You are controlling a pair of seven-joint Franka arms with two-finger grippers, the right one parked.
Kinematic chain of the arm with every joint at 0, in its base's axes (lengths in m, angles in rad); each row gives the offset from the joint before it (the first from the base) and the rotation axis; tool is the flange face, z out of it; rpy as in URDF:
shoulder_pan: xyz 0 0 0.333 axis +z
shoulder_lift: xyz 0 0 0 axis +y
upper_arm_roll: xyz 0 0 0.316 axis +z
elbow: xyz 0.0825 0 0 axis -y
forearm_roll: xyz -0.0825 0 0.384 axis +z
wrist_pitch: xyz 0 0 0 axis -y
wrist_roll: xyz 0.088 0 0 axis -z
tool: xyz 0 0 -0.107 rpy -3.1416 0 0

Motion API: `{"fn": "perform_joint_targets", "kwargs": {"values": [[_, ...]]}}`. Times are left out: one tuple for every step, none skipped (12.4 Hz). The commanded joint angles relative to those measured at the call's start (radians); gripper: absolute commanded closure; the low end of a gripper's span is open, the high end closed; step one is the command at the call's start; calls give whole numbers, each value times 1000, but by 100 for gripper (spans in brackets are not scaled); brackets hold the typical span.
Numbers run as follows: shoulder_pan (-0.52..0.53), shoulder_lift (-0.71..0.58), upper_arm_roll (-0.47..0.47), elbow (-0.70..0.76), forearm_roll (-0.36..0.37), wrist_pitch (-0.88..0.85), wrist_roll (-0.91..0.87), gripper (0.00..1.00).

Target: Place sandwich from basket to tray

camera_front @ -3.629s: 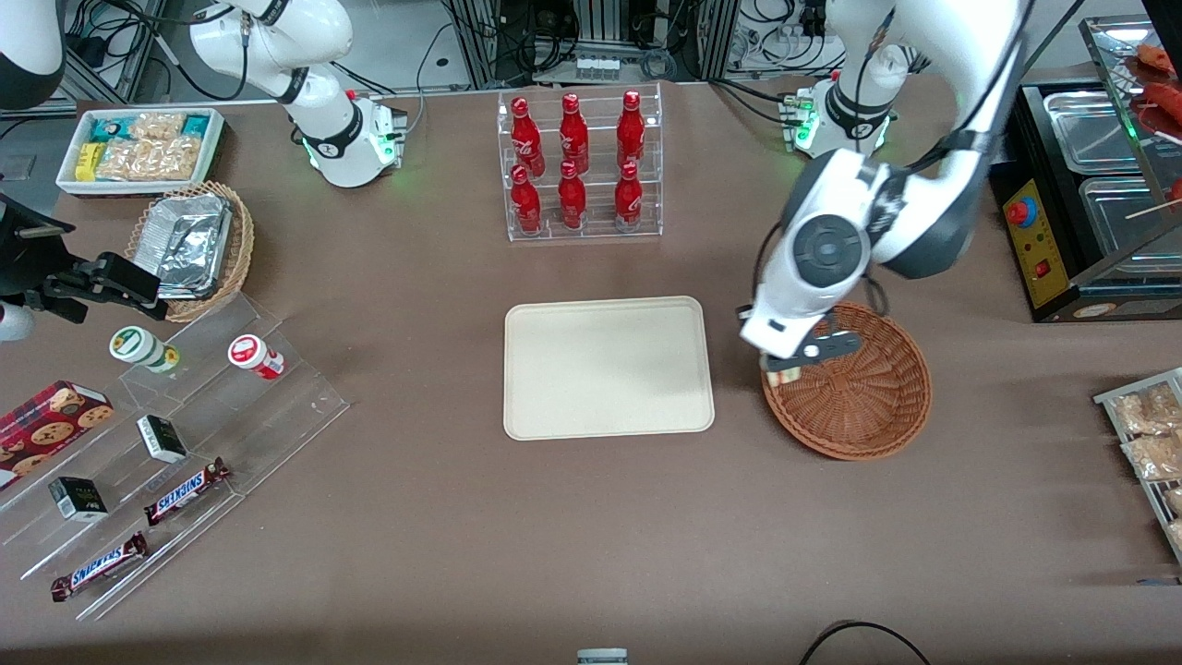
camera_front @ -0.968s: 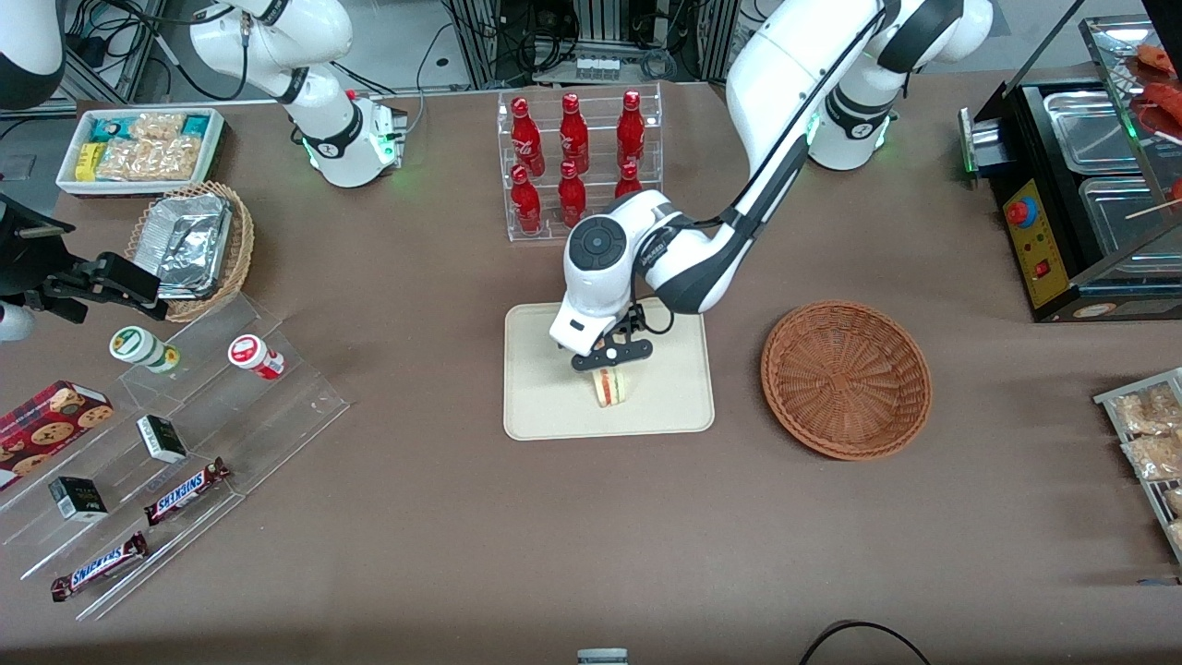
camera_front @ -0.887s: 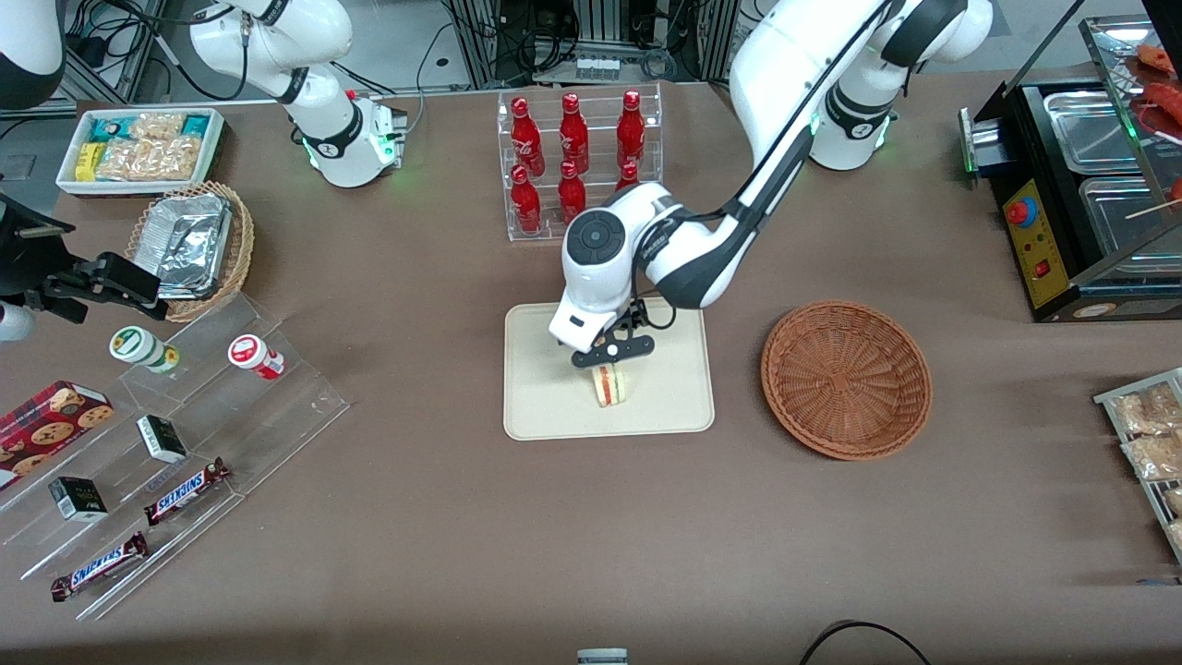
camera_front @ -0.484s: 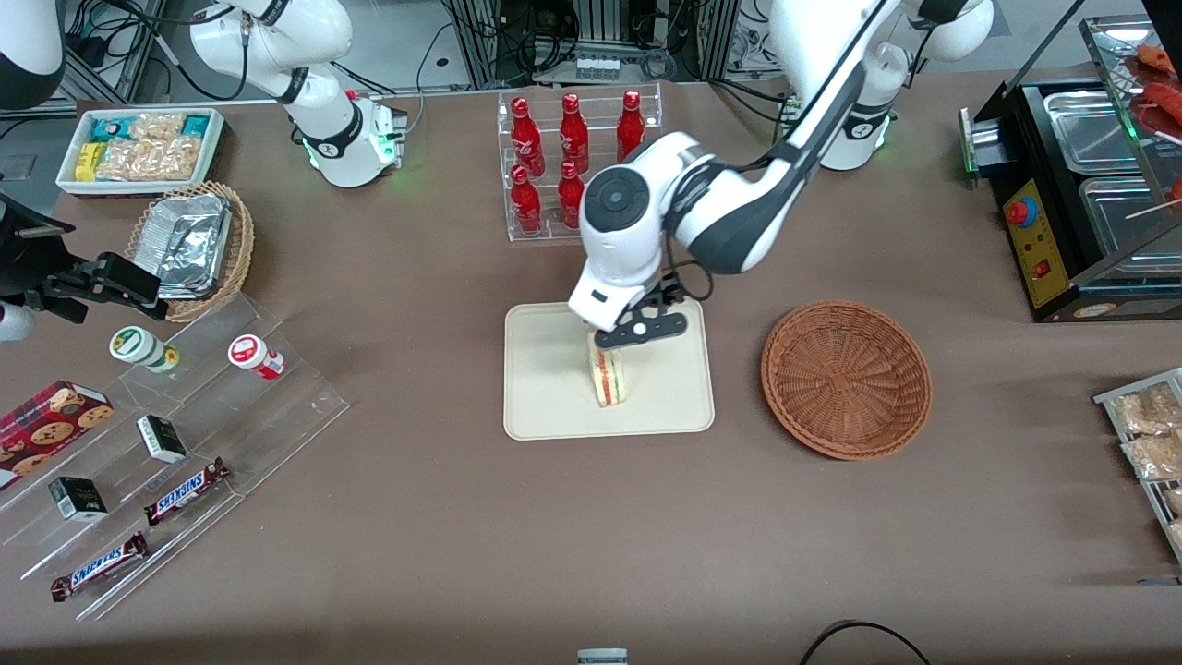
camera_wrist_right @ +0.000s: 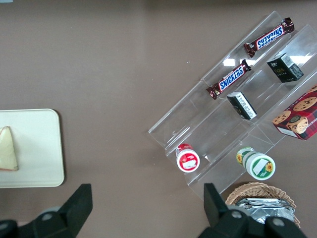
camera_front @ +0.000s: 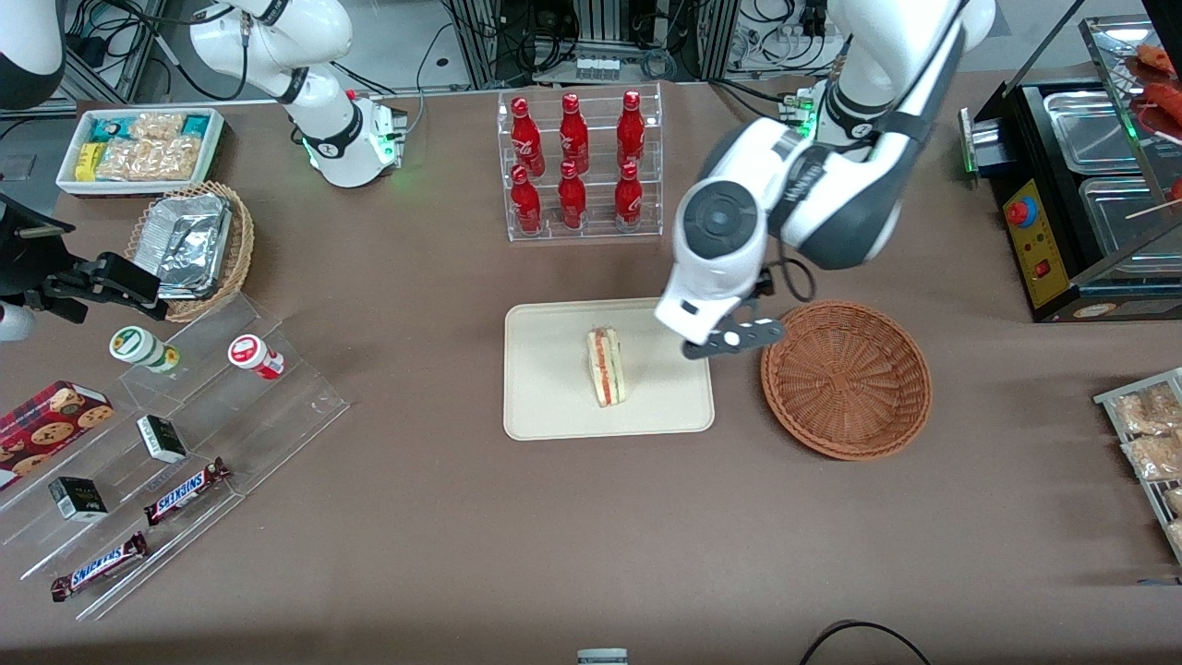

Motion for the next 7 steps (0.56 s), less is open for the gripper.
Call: {"fn": "perform_joint_targets", "kwargs": {"values": [[83,-40,-5,-24,-2,-21,124,0],[110,-57,-5,-36,-2,-25,158,0],[137,-78,-5,-59,-4,-22,184,0],[160,-95,-5,-76,-5,-21,194,0],[173,-112,-5,-84,-5,-25,195,0],[190,-127,-5,-94,-5,-22,200,0],[208,-147,-5,-107,-4,-25,208,0]]}}
